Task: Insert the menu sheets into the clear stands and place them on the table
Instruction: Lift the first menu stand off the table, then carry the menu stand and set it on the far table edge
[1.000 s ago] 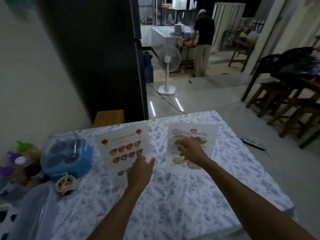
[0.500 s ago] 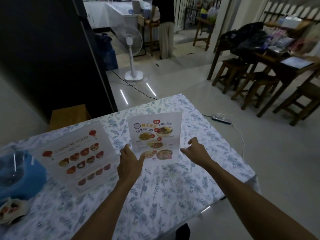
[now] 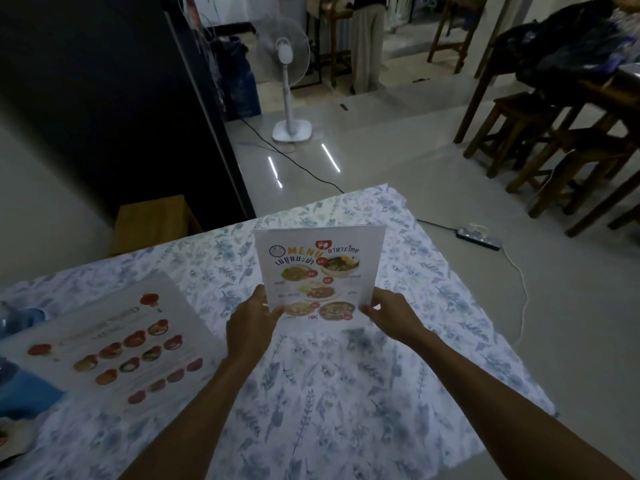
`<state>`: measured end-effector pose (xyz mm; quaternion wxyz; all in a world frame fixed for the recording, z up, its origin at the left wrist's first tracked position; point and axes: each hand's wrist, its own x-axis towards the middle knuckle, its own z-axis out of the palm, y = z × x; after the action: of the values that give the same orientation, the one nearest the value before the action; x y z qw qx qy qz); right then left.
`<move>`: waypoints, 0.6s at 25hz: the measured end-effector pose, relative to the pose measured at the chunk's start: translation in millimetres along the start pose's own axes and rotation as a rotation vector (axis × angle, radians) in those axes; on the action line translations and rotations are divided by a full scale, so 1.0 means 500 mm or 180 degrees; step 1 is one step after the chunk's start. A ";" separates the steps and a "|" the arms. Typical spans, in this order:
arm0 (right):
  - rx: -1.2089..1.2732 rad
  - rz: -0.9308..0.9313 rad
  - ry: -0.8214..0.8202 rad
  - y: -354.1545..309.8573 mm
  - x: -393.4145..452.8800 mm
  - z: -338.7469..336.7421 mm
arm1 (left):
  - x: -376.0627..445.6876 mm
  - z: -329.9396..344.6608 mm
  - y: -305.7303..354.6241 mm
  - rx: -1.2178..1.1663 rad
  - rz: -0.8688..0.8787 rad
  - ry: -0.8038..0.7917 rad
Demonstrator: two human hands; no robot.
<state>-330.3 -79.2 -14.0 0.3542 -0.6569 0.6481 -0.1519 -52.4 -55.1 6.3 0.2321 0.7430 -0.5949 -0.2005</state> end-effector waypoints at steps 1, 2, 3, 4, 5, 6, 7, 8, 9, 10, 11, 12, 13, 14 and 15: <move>0.0014 -0.0032 0.0008 0.005 0.031 -0.031 | 0.028 0.010 0.028 -0.0015 0.0036 0.0032; 0.0021 -0.0086 0.0026 0.014 0.063 -0.063 | 0.061 0.021 0.060 -0.0018 0.0061 0.0052; 0.0001 -0.0125 0.0027 0.023 0.094 -0.097 | 0.096 0.032 0.093 -0.0018 0.0075 0.0064; -0.0039 -0.0150 0.0023 0.034 0.127 -0.131 | 0.133 0.045 0.123 -0.0022 0.0075 0.0057; -0.0095 -0.0170 0.0030 0.045 0.163 -0.165 | 0.170 0.059 0.152 -0.0031 0.0065 0.0025; -0.0128 -0.0196 0.0057 0.056 0.197 -0.196 | 0.203 0.069 0.178 -0.0043 0.0073 -0.0005; -0.0145 -0.0223 0.0096 0.065 0.230 -0.225 | 0.235 0.078 0.201 -0.0042 0.0117 -0.0024; -0.0169 -0.0248 0.0145 0.075 0.267 -0.253 | 0.270 0.091 0.223 -0.0016 0.0174 -0.0035; -0.0207 -0.0256 0.0190 0.083 0.301 -0.279 | 0.302 0.100 0.245 -0.0001 0.0218 -0.0047; -0.0232 -0.0243 0.0233 0.093 0.336 -0.301 | 0.331 0.109 0.266 -0.0002 0.0246 -0.0054; -0.0247 -0.0221 0.0274 0.101 0.371 -0.323 | 0.361 0.119 0.287 -0.0012 0.0259 -0.0051; -0.0248 -0.0207 0.0318 0.109 0.407 -0.343 | 0.391 0.128 0.307 -0.0025 0.0266 -0.0033; -0.0257 -0.0200 0.0357 0.114 0.442 -0.361 | 0.420 0.137 0.325 -0.0027 0.0270 -0.0012; -0.0277 -0.0203 0.0396 0.119 0.474 -0.375 | 0.446 0.147 0.337 -0.0029 0.0277 0.0003; -0.0302 -0.0195 0.0424 0.121 0.503 -0.387 | 0.471 0.156 0.345 -0.0051 0.0277 -0.0003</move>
<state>-474.2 -367.0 16.8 0.2738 -0.6809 0.6563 -0.1752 -183.6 -325.3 38.2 0.2463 0.7144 -0.6252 -0.1954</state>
